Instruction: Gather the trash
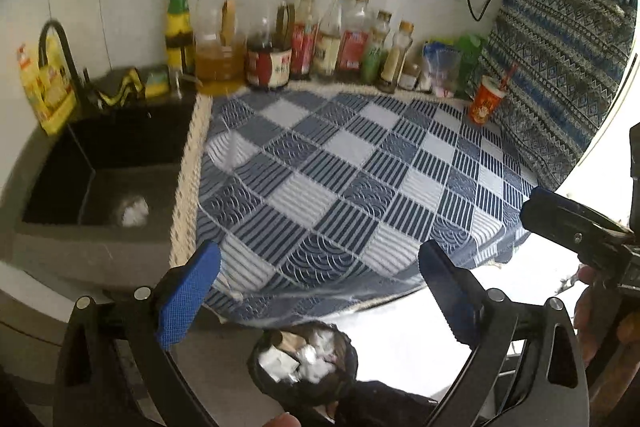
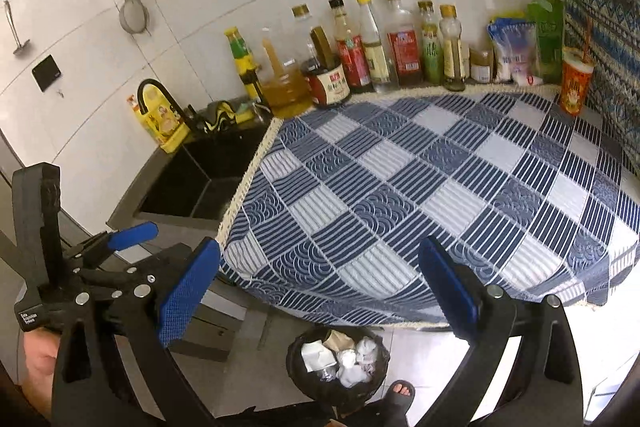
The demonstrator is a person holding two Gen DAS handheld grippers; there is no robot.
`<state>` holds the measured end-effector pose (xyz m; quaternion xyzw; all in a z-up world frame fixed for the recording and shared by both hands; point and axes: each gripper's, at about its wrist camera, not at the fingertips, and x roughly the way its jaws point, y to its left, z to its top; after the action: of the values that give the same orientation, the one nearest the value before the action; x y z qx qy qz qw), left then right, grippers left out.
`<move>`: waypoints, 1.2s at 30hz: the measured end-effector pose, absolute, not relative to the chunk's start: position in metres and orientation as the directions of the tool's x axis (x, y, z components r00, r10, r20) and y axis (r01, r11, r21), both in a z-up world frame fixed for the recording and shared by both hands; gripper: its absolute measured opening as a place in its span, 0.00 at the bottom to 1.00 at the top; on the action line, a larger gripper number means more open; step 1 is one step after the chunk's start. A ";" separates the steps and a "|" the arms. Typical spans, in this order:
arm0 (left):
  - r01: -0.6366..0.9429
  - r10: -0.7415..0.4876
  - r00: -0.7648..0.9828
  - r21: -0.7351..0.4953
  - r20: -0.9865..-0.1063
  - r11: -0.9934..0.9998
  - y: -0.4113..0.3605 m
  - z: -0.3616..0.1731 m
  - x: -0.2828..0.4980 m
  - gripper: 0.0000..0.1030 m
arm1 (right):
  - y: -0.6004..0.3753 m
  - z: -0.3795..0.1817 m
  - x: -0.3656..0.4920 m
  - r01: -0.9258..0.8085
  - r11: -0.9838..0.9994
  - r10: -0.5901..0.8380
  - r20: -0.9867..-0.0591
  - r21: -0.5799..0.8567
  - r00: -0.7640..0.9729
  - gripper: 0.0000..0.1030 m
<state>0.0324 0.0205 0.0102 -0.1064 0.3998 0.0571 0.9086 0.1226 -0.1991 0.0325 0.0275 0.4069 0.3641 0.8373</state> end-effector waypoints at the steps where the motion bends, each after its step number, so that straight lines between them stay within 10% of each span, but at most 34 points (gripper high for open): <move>1: -0.189 0.027 0.678 -0.139 -0.735 0.972 0.021 0.014 0.033 0.93 | -0.202 0.038 0.125 -0.588 0.731 0.637 -0.653 0.345 0.410 0.95; 36: -0.175 0.034 0.711 -0.130 -0.703 0.976 0.016 0.067 0.056 0.93 | -0.210 0.070 0.156 -0.608 0.732 0.626 -0.653 0.306 0.426 0.95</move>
<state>0.0556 0.0156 0.0669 -0.0939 0.3761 0.0569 0.9200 0.1558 -0.2102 0.0702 0.0117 0.3918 0.3656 0.8442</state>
